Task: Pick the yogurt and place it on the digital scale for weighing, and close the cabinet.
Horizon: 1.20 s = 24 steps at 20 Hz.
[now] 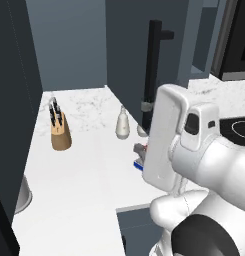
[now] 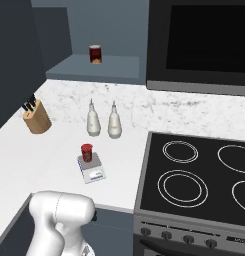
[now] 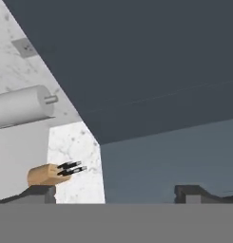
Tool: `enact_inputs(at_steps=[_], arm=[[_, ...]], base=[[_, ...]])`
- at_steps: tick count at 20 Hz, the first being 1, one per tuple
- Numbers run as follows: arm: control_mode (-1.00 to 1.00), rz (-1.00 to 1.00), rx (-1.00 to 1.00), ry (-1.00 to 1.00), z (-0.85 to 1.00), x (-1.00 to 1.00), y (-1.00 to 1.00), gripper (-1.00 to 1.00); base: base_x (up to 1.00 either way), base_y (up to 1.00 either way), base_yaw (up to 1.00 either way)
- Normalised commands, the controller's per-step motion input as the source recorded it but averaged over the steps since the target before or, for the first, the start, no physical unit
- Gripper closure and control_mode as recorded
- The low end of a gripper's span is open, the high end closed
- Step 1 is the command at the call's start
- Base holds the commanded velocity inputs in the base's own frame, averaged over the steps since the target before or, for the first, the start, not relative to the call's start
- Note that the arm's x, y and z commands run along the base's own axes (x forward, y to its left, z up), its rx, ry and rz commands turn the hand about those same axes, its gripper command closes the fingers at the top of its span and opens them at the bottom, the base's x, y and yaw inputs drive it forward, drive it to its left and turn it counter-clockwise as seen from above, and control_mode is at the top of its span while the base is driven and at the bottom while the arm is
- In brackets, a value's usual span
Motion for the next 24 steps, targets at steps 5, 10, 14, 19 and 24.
enact_inputs(at_steps=[5, 10, 14, 19, 24], arm=[[-1.0, -0.18, 0.0, 0.0, -0.15, 0.22, 0.22, -1.0], [-1.0, -0.17, -0.01, 0.0, -0.16, 0.19, 0.0, -1.0], [-1.0, -0.08, -0.01, 0.0, -0.14, 0.46, 0.0, -1.0], [-1.0, -0.06, -0.04, 0.0, -0.27, 0.53, 0.09, -1.0], [-1.0, -0.16, -0.07, -0.01, -0.27, 0.42, 0.24, -1.0]], base=[[0.0, 0.0, 0.0], [0.0, 0.0, 0.0], [0.0, 0.0, 0.0], [0.0, 0.0, 0.0], [0.0, 0.0, 0.0]])
